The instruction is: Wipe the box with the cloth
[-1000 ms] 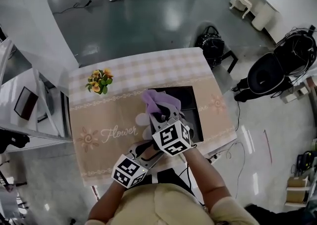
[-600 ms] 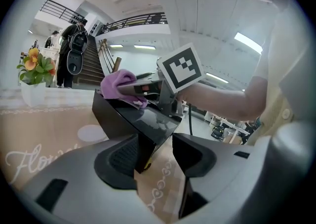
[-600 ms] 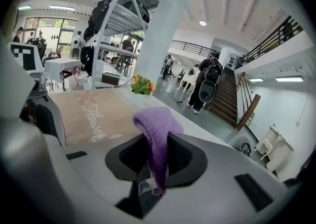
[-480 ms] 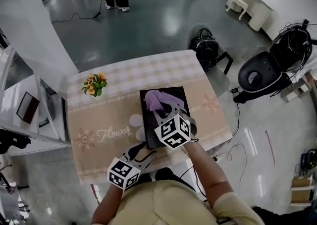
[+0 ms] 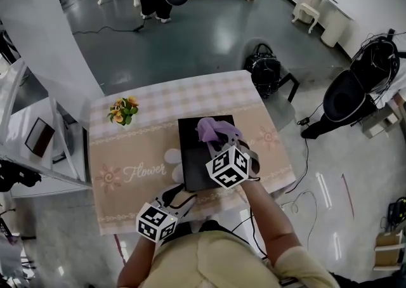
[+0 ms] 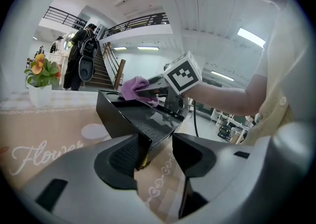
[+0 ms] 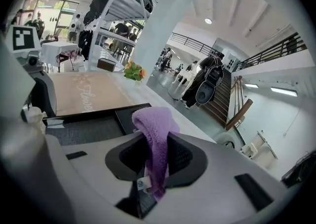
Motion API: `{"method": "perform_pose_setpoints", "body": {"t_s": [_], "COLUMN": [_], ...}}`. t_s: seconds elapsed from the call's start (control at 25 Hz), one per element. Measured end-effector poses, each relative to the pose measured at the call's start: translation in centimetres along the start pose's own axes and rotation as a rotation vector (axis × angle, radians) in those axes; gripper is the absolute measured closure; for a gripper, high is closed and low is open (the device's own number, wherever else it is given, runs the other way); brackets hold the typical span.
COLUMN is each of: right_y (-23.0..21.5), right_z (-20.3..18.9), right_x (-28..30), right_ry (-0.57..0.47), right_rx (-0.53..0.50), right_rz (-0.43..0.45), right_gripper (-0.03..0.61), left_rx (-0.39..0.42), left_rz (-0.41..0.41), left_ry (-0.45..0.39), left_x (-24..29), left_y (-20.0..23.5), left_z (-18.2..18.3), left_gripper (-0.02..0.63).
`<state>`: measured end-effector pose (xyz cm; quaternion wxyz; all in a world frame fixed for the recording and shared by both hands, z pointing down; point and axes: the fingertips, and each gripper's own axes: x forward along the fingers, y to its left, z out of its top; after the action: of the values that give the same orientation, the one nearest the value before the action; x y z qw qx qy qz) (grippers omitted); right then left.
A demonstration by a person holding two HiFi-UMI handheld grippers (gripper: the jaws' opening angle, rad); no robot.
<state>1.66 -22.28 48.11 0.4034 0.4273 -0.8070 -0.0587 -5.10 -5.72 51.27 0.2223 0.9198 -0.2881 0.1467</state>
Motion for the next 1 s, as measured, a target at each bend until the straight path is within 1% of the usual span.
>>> {"method": "perform_pose_setpoints", "body": {"t_s": [0.24,0.72,0.84,0.92,1.0], "right_y": [-1.1,-3.6,-4.5,-5.0,-5.0], "right_z": [-1.2,-4.5,-3.9,-2.7,-1.2], "right_x": [-0.6,-2.4,-3.9,-5.2,-6.6], "right_ry": [0.025,0.082,0.049,0.003,-0.051], "right_rx": [-0.006,0.06,0.086,0.101,0.12], "right_rz": [-0.03,-0.106,-0.13,-0.14,-0.132], "right_gripper": [0.477,0.477,0.477,0.477,0.477], "left_rx": [-0.013,-0.02,-0.022,-0.022,-0.026], "left_rz": [0.012,0.033,0.033,0.037,0.042], "left_ry": [0.002,0.014,0.015,0.015,0.011], "left_x": [0.0,0.3,0.3,0.4,0.4], "left_y": [0.0,0.4,0.4,0.5,0.5], "left_z": [0.0,-0.2,-0.3,-0.3,-0.3], "left_gripper": [0.394,0.395,0.396,0.396,0.396]}}
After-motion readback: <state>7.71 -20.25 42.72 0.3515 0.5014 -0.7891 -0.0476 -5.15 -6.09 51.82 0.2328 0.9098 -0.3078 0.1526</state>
